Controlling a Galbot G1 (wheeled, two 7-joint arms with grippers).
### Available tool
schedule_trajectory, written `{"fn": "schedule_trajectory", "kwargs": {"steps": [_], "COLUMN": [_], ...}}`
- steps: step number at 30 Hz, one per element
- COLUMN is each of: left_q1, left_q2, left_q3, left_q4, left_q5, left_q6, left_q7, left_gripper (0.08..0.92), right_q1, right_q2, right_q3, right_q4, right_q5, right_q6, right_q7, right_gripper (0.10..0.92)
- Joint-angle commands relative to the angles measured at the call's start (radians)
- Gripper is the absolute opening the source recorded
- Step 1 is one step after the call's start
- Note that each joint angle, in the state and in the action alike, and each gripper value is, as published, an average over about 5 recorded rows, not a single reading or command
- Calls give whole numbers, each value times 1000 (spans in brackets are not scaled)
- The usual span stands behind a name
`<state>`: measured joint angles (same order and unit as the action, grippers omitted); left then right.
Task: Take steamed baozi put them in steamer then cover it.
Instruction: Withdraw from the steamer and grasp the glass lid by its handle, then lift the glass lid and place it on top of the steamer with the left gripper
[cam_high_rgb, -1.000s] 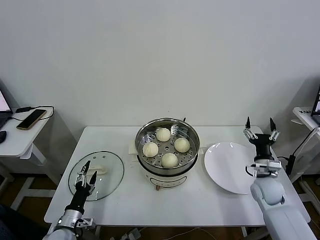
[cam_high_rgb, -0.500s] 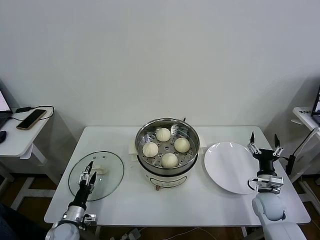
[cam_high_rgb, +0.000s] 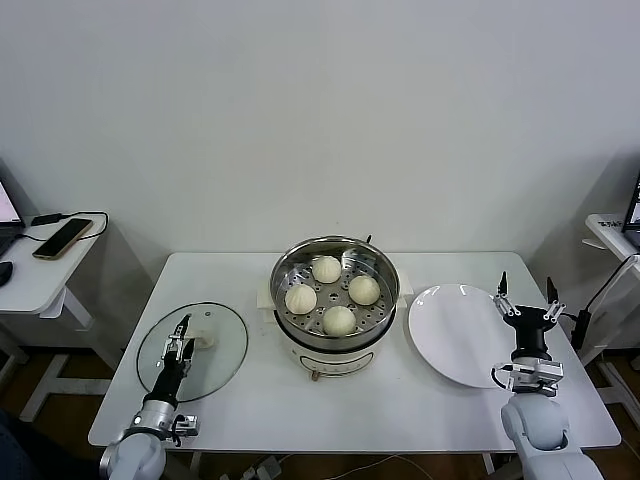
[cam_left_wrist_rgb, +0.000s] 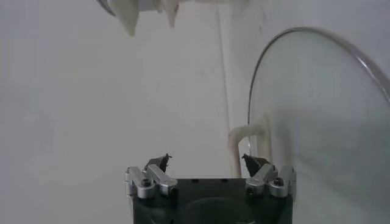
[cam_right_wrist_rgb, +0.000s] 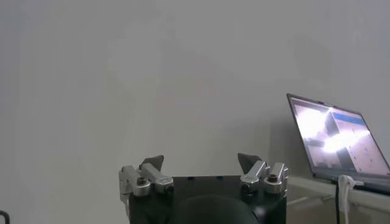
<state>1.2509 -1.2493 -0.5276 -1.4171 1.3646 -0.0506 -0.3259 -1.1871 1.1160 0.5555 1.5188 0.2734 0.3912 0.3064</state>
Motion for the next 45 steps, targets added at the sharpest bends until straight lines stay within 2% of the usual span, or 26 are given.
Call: {"fn": "schedule_trajectory", "kwargs": {"steps": [1, 10, 13, 21, 27, 33, 38, 45], "left_q1": [-67, -105, -116, -117, -108, -67, -5, 92], "left_q2": [-5, -8, -10, -12, -12, 1, 18, 52], "left_q3": [5, 16, 17, 16, 7, -19, -52, -117], "left_q4": [63, 117, 138, 156, 126, 8, -143, -463], "left_q5": [11, 12, 12, 3, -24, -66, -109, -198], "left_q6": [3, 3, 2, -9, -27, -26, -18, 45], "left_q7": [-10, -8, -6, -6, -16, -16, -5, 71], "left_gripper": [823, 822, 781, 532, 351, 203, 191, 191], "right_q1": [-13, -21, -23, -22, -15, -16, -38, -111], "right_q2": [9, 15, 17, 20, 16, 21, 25, 21], "right_q3": [8, 13, 12, 3, -14, -23, -29, -29], "right_q4": [0, -10, -12, -27, -63, -79, -49, 27], "right_q5": [-11, -14, -16, -17, 21, 48, 63, 105], "right_q6": [2, 5, 6, 0, -17, -23, -33, -60], "right_q7": [-1, -8, -9, -27, -72, -94, -101, -130], "right_gripper": [823, 823, 823, 823, 823, 823, 823, 823]}}
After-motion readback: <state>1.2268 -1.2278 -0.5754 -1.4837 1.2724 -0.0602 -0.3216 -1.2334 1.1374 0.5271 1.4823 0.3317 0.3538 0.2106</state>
